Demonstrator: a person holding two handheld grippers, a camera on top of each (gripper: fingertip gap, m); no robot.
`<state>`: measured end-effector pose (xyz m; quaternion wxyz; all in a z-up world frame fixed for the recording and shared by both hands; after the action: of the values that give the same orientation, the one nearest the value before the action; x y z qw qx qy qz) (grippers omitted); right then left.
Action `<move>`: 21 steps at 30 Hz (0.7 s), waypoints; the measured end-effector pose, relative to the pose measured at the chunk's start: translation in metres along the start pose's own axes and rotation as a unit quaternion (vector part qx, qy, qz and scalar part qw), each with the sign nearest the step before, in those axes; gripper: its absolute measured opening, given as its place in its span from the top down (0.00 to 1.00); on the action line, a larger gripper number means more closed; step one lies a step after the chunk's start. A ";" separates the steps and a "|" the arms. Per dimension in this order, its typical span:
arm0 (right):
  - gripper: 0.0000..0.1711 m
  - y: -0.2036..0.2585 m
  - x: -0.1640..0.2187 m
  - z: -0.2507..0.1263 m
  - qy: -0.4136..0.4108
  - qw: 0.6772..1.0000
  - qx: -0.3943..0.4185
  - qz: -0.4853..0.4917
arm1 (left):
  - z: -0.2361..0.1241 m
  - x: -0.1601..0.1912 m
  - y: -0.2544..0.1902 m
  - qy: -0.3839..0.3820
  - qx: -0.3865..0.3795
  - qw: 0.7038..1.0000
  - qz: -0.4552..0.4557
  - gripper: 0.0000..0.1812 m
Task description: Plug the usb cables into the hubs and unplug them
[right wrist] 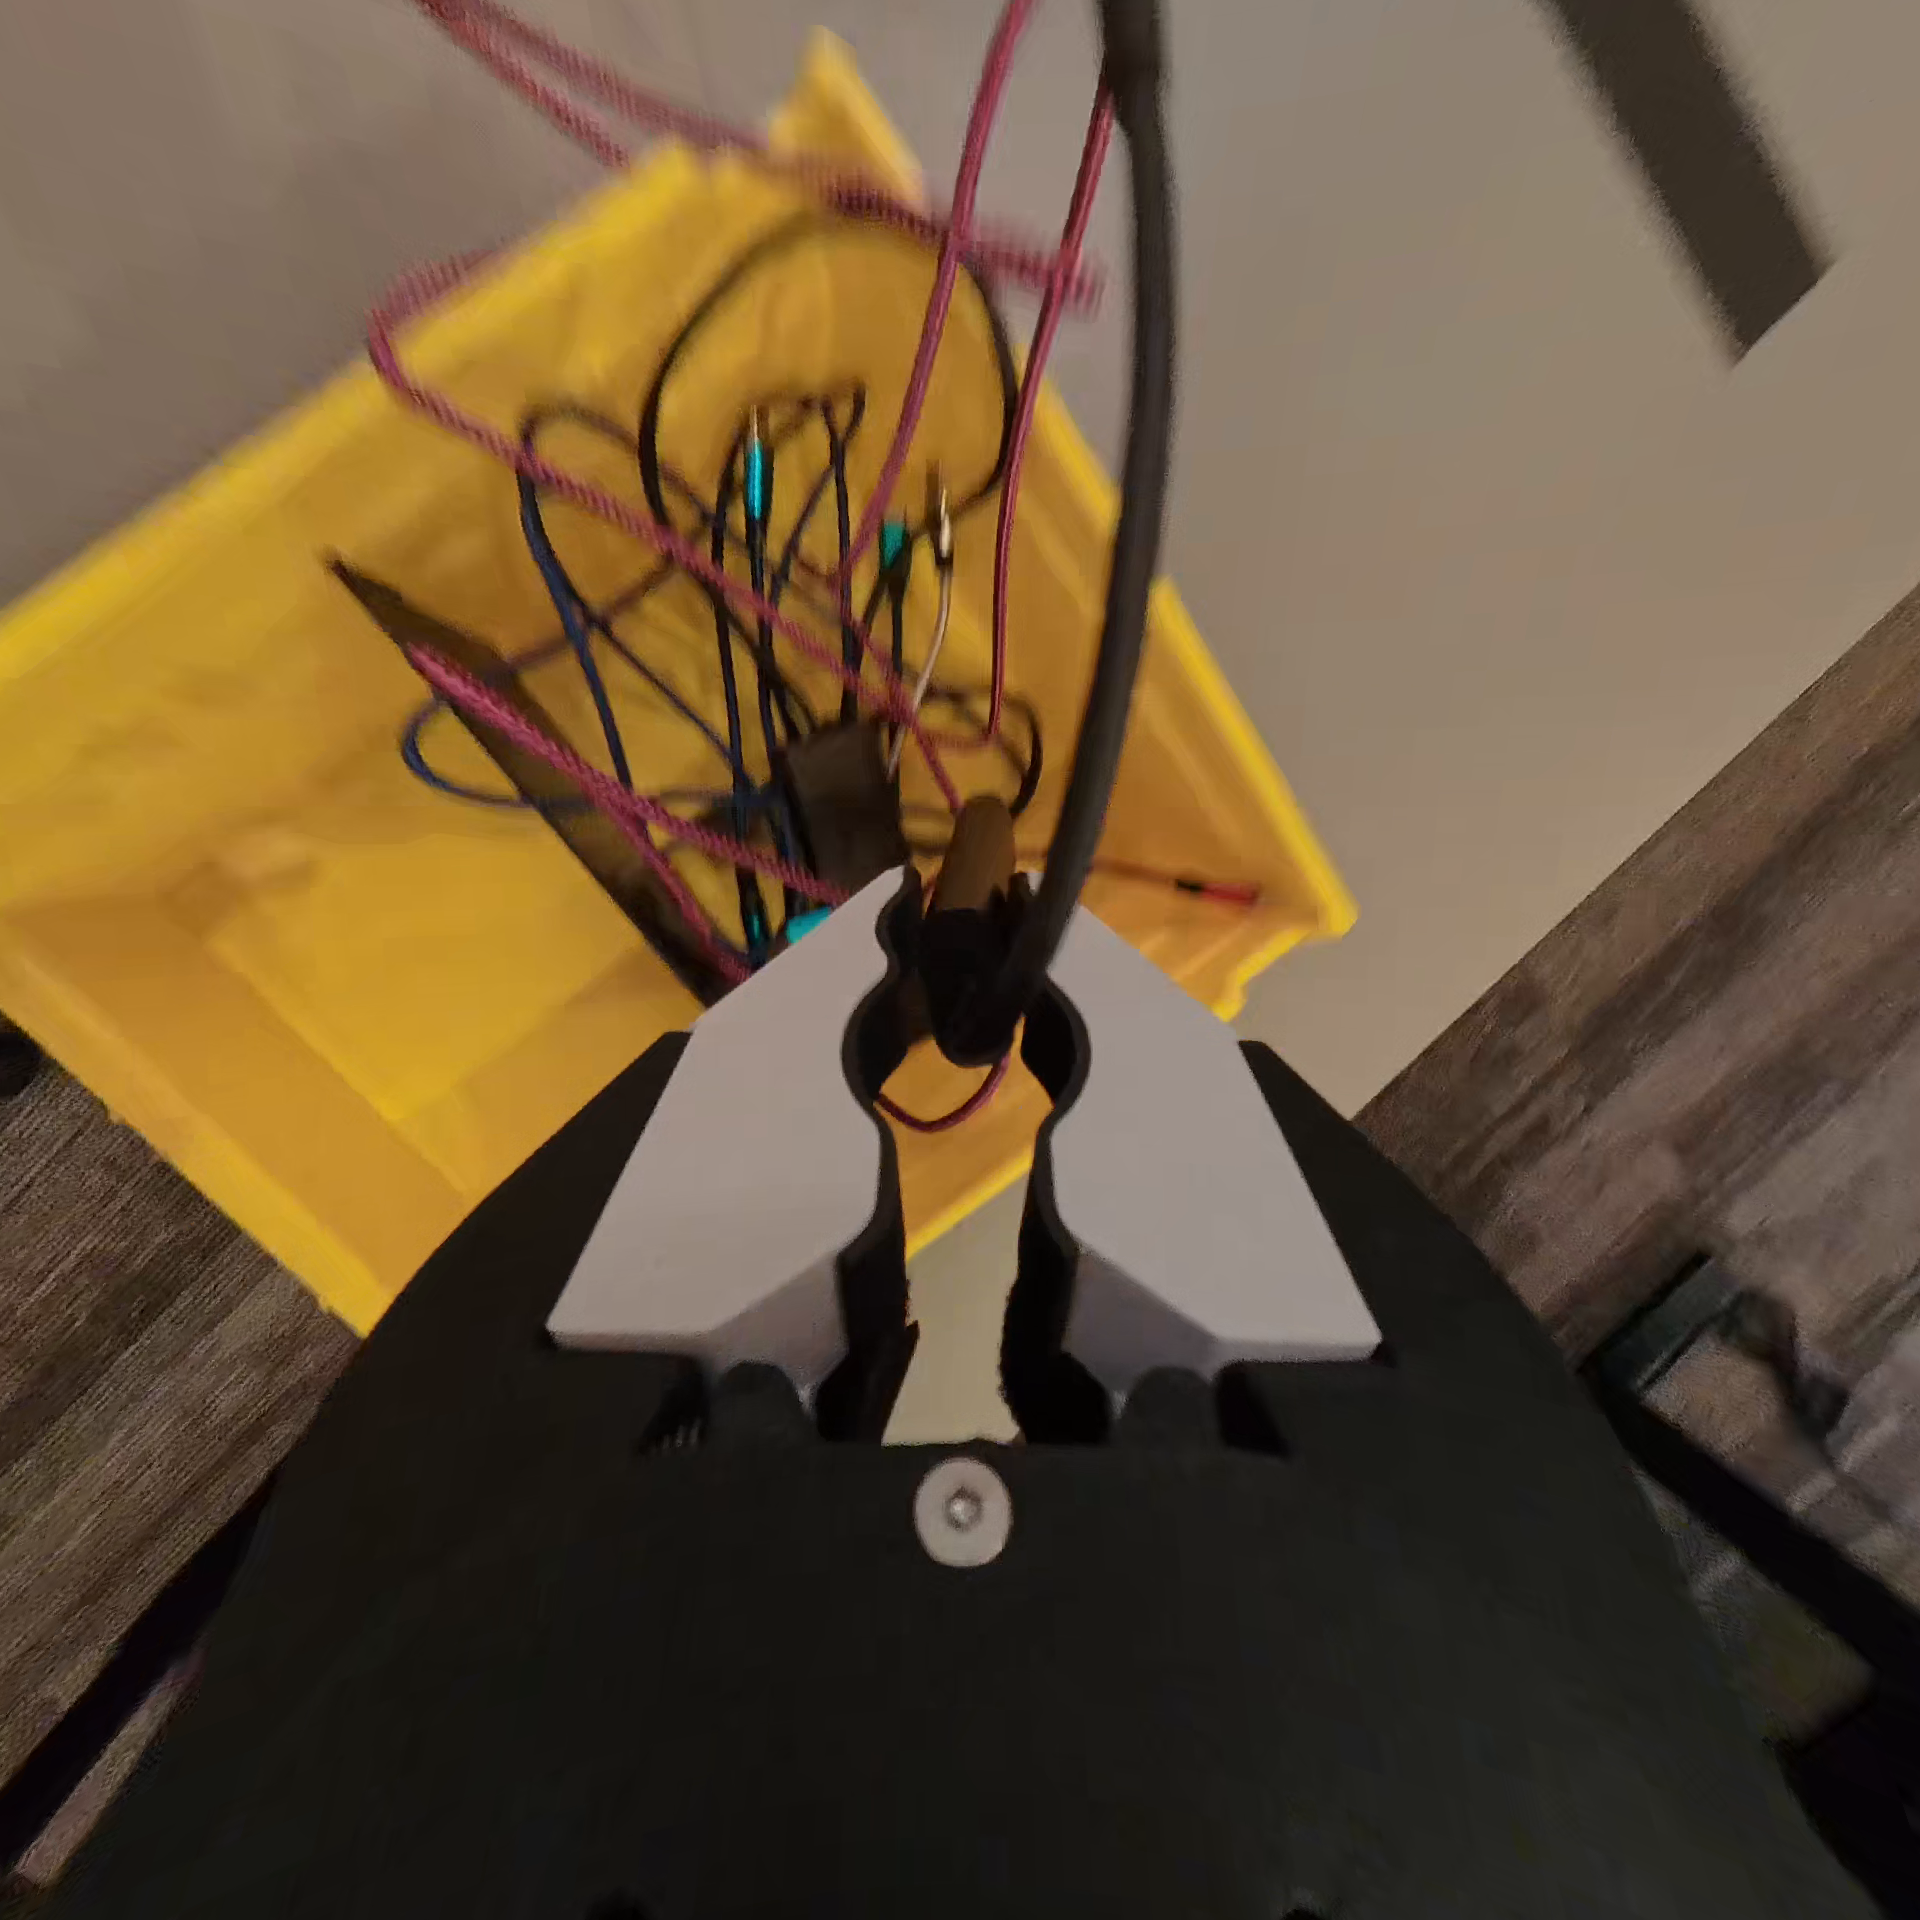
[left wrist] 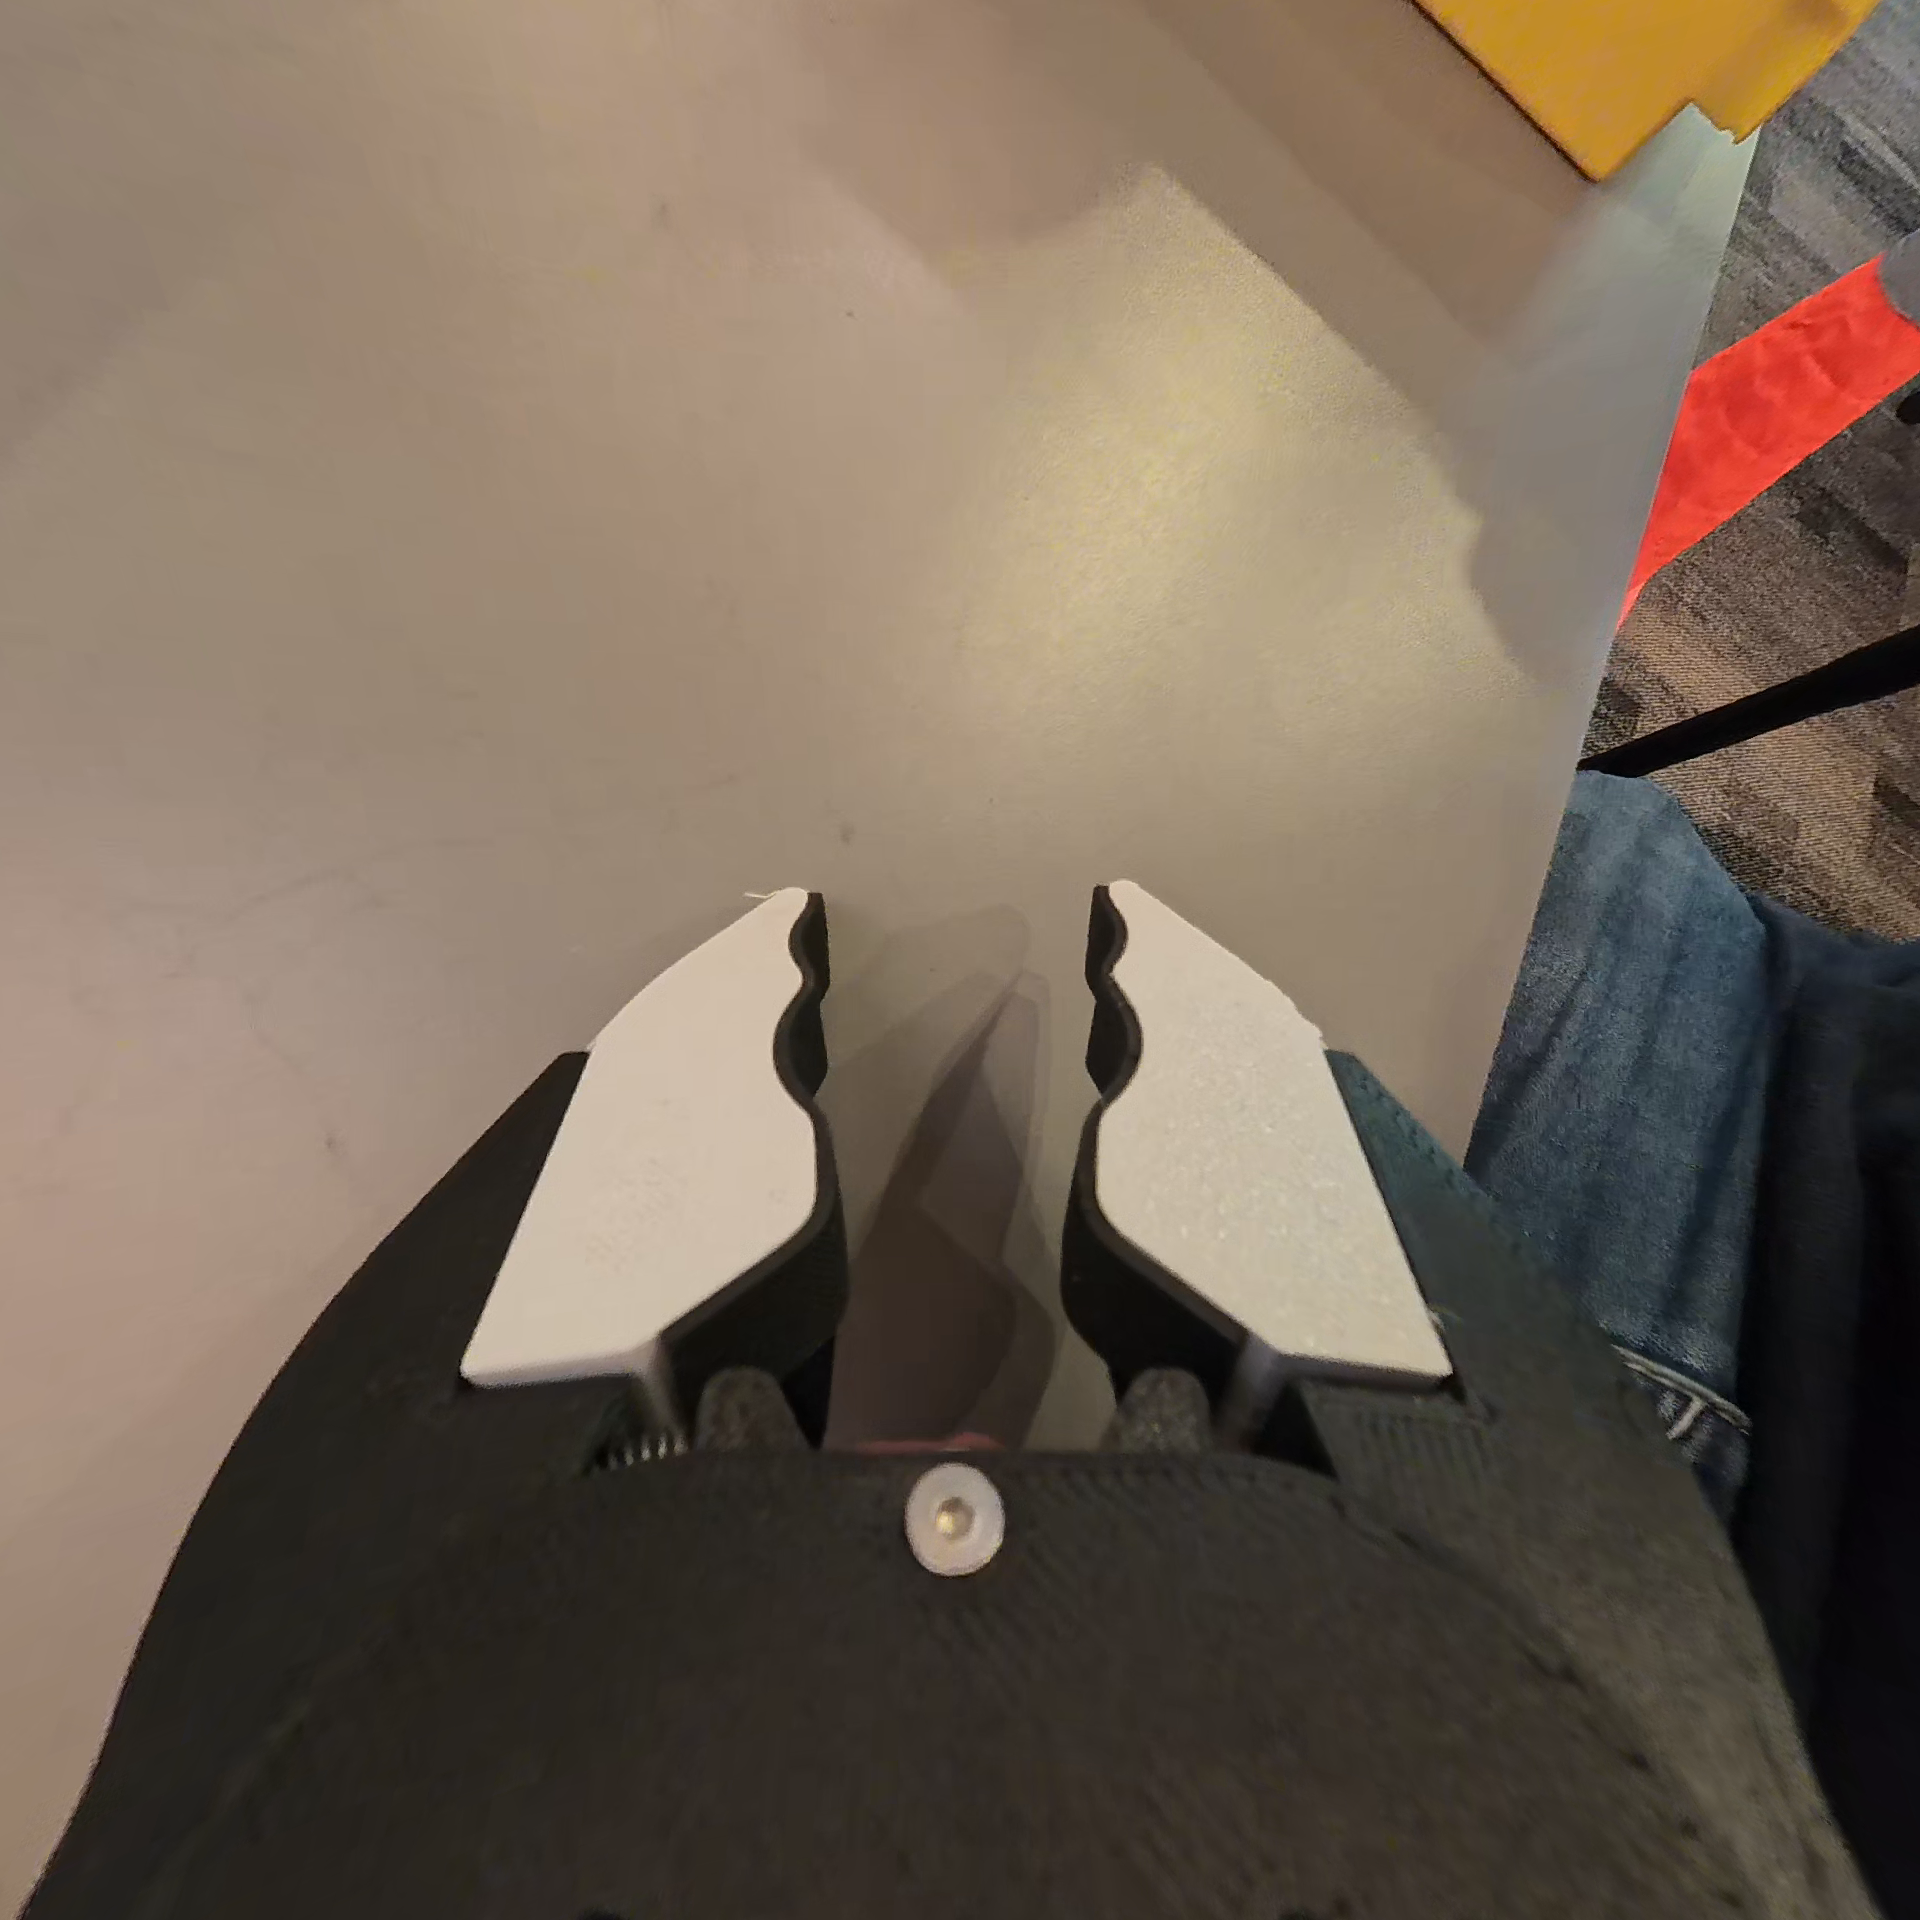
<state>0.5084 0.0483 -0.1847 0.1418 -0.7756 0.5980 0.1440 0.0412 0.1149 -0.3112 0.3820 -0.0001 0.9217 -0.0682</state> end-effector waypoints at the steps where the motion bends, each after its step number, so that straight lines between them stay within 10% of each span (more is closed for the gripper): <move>1: 0.92 -0.001 0.013 0.005 0.015 1.000 0.005 -0.001 | 0.000 0.000 0.000 0.000 0.000 1.000 0.000 0.74; 16: 0.92 0.028 0.039 0.105 0.252 0.962 0.010 -0.106 | 0.002 0.000 -0.006 0.006 -0.006 1.000 0.011 0.74; 21: 0.65 0.030 0.018 0.057 0.219 0.972 0.003 -0.081 | 0.002 -0.001 -0.004 0.001 0.000 1.000 0.006 0.76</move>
<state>0.4803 0.0471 -0.2456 0.0211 -0.8337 0.5501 -0.0431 0.0432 0.1104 -0.3116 0.3811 0.0057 0.9222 -0.0657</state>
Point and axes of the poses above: each gripper's, where its closed fingertips meet, z out along the fingers, x out of its underside, y = z × x across the jaws, the point moved 1 cm from there along -z, back along the fingers, and after that the axes turned 12 degrees about z, right-handed, at the moved point
